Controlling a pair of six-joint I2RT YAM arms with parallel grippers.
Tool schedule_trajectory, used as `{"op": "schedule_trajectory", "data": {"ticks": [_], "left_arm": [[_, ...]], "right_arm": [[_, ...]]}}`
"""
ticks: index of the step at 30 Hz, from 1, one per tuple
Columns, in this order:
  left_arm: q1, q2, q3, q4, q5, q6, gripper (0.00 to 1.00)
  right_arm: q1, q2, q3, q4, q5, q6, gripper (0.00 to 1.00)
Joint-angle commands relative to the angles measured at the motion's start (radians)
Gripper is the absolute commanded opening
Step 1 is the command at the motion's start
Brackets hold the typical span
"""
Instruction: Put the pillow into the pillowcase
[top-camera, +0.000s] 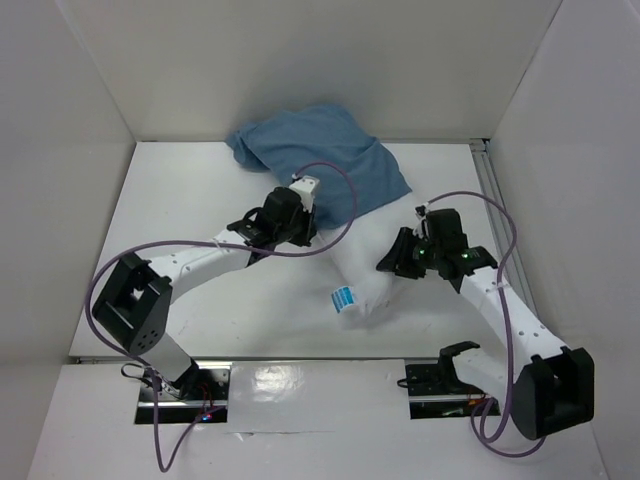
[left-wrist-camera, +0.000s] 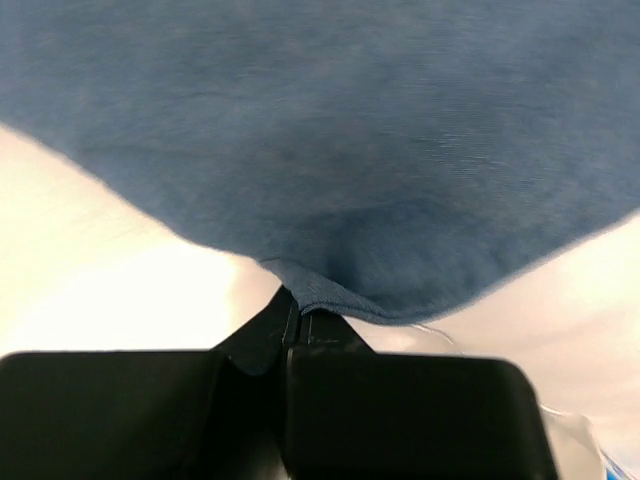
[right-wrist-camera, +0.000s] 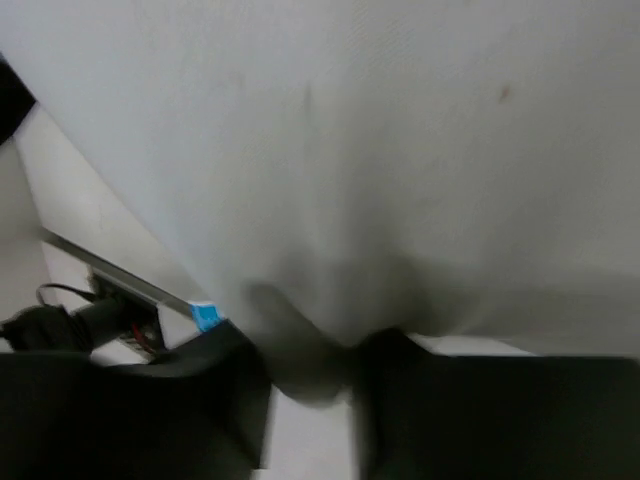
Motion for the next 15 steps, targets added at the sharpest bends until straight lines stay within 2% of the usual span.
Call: {"op": "schedule_trajectory", "data": {"ticks": [1,2,6,7,10,11,13,15], "left_arm": [[-0.056,-0.049,0.111,-0.037,0.082,-0.031,0.00],[-0.065,-0.058,0.136,-0.051,0.096,-0.040,0.00],[-0.128,-0.069,0.378,-0.127,0.174,-0.040,0.00],[-0.148,-0.057,0.511,-0.161,0.223,-0.040,0.00],[-0.177,-0.046,0.706,-0.170,0.332,-0.066,0.00],[-0.186,-0.046,0.733,-0.140,0.363,-0.086,0.00],[-0.200,-0.046,0.748,-0.100,0.462,-0.159,0.00],[-0.210,-0.046,0.698,-0.004,0.513,-0.224,0.00]], "right_arm": [[0.039,0.062,0.026,0.359,-0.009,0.095,0.26],[0.051,0.086,0.063,0.395,-0.026,0.095,0.03],[0.037,0.196,0.356,0.463,-0.038,0.099,0.00],[0.026,0.230,0.493,0.450,-0.038,0.087,0.00],[0.011,0.239,0.626,0.440,-0.028,0.087,0.00],[0.011,0.230,0.642,0.455,-0.027,0.105,0.00],[0.022,0.206,0.560,0.510,-0.027,0.165,0.00],[0.031,0.178,0.379,0.580,0.000,0.207,0.00]]}}
